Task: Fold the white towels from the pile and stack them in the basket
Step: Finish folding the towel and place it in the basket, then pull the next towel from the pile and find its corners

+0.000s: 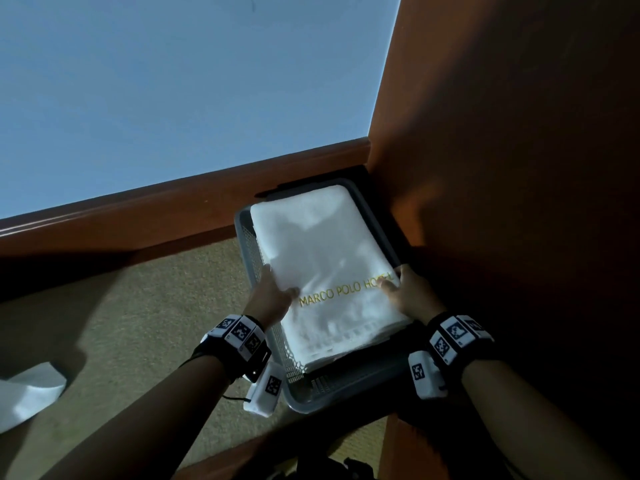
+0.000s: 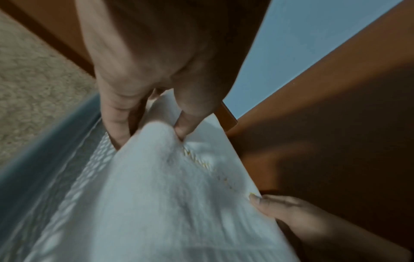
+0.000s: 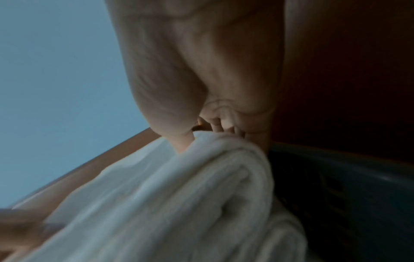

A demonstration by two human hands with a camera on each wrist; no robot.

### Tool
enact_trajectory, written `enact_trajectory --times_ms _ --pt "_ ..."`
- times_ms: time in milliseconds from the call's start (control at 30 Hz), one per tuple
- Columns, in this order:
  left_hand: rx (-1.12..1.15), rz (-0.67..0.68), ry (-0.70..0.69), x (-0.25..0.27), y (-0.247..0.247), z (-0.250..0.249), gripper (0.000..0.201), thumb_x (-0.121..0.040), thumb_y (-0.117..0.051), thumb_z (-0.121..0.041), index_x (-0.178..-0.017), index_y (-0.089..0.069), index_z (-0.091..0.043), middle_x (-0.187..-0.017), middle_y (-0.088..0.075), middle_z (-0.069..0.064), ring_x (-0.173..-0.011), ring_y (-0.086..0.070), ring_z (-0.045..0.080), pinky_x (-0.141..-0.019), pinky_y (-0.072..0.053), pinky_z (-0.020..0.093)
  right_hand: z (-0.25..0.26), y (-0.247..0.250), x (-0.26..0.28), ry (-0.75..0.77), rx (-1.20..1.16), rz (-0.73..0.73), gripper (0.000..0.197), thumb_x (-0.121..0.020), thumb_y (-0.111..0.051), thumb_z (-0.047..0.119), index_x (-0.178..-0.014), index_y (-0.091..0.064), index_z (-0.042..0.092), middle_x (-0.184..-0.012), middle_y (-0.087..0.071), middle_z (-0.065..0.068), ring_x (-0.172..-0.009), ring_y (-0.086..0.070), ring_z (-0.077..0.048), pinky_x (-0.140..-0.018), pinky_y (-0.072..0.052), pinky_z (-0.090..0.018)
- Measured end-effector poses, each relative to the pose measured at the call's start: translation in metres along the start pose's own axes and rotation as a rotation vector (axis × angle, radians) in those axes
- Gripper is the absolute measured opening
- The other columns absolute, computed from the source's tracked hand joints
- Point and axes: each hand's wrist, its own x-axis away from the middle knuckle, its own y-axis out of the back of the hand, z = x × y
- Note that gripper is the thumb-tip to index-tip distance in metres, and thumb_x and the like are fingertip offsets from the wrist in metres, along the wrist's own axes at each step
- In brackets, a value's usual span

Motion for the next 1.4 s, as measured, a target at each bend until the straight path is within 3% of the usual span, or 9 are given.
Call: enact_trajectory --times_ms 133,200,300,400,533,667,800,1067,1400 --pt "-0.126 0.001 -0.112 0.014 0.003 0.006 0.108 -0.092 -0.078 -0.017 -0.165 -0.001 -0.037 -0.157 -0.048 0.01 -0.133 -0.056 0.035 -0.107 -0.048 0.043 -0.003 0.009 0.01 0.01 -0.014 0.089 0.075 -0.091 -0.071 0.047 -0.152 -0.039 0.016 -0.143 -0.059 -0.008 -0.125 -0.06 -0.027 -0.105 -0.046 -0.037" --pt "-0.257 0.056 -0.219 0.025 0.007 0.012 0.101 -0.093 -0.077 -0.02 -0.165 -0.008 -0.037 -0.161 -0.043 0.006 -0.138 -0.053 0.028 -0.111 -0.043 0.039 -0.009 0.008 0.02 0.037 -0.001 0.091 0.079 -0.088 -0.077 0.037 -0.154 -0.037 0.02 -0.138 -0.062 -0.003 -0.121 -0.061 -0.023 -0.101 -0.046 -0.032" --pt "-0.339 0.143 -0.219 0.035 0.011 0.02 0.092 -0.094 -0.076 -0.022 -0.164 -0.017 -0.034 -0.156 -0.05 0.007 -0.117 -0.06 0.018 -0.104 -0.045 0.032 -0.015 -0.001 0.032 0.072 -0.021 0.032 0.075 -0.089 -0.077 0.026 -0.154 -0.039 0.019 -0.137 -0.063 -0.006 -0.117 -0.061 -0.021 -0.097 -0.044 -0.03" --pt "-0.38 0.121 -0.243 0.036 0.015 0.02 0.088 -0.092 -0.078 -0.023 -0.163 -0.026 -0.028 -0.154 -0.051 0.01 -0.122 -0.06 0.022 -0.105 -0.044 0.031 -0.012 -0.012 0.039 0.142 0.128 -0.117 0.079 -0.092 -0.075 0.023 -0.158 -0.033 0.017 -0.152 -0.045 -0.015 -0.136 -0.047 -0.032 -0.111 -0.039 -0.039" --pt "-0.467 -0.005 -0.377 0.037 0.016 0.023 0.065 -0.095 -0.073 -0.029 -0.154 -0.046 -0.022 -0.156 -0.037 0.01 -0.141 -0.043 0.027 -0.112 -0.038 0.035 0.005 -0.032 0.06 0.404 0.309 -0.229 0.068 -0.093 -0.067 0.026 -0.156 -0.042 0.025 -0.163 -0.03 -0.01 -0.149 -0.027 -0.03 -0.121 -0.032 -0.045" --pt "-0.672 0.097 -0.386 0.032 0.014 0.035 0.076 -0.098 -0.065 -0.044 -0.162 -0.029 -0.028 -0.173 -0.013 0.002 -0.158 -0.015 0.024 -0.125 -0.021 0.056 -0.005 -0.072 0.081 0.536 0.452 -0.059 0.063 -0.093 -0.061 0.029 -0.154 -0.047 0.03 -0.169 -0.025 -0.012 -0.156 -0.019 -0.037 -0.126 -0.02 -0.051" --pt "-0.753 0.129 -0.411 0.037 0.02 0.042 0.074 -0.1 -0.062 -0.044 -0.163 -0.026 -0.029 -0.174 -0.008 0.002 -0.16 -0.002 0.026 -0.126 -0.009 0.053 -0.016 -0.084 0.095 0.506 0.486 -0.061 0.067 -0.093 -0.055 0.028 -0.158 -0.04 0.03 -0.171 -0.02 -0.012 -0.158 -0.015 -0.035 -0.127 -0.012 -0.052" --pt "-0.485 -0.027 -0.44 0.086 0.102 0.072 0.046 -0.1 -0.065 -0.034 -0.144 -0.055 -0.024 -0.156 -0.041 0.005 -0.15 -0.028 0.022 -0.119 -0.028 0.04 0.053 -0.09 0.146 0.455 0.349 -0.078 0.046 -0.105 -0.053 0.034 -0.15 -0.051 0.026 -0.165 -0.033 -0.004 -0.153 -0.023 -0.021 -0.123 -0.026 -0.039" --pt "-0.375 -0.283 -0.276 0.219 0.303 0.208 0.026 -0.097 -0.068 -0.029 -0.123 -0.07 -0.027 -0.125 -0.068 -0.004 -0.119 -0.06 0.015 -0.094 -0.042 0.028 0.184 -0.219 0.248 0.723 0.27 -0.112 0.03 -0.099 -0.064 0.028 -0.128 -0.067 0.02 -0.136 -0.057 0.0 -0.128 -0.049 -0.019 -0.102 -0.04 -0.029"
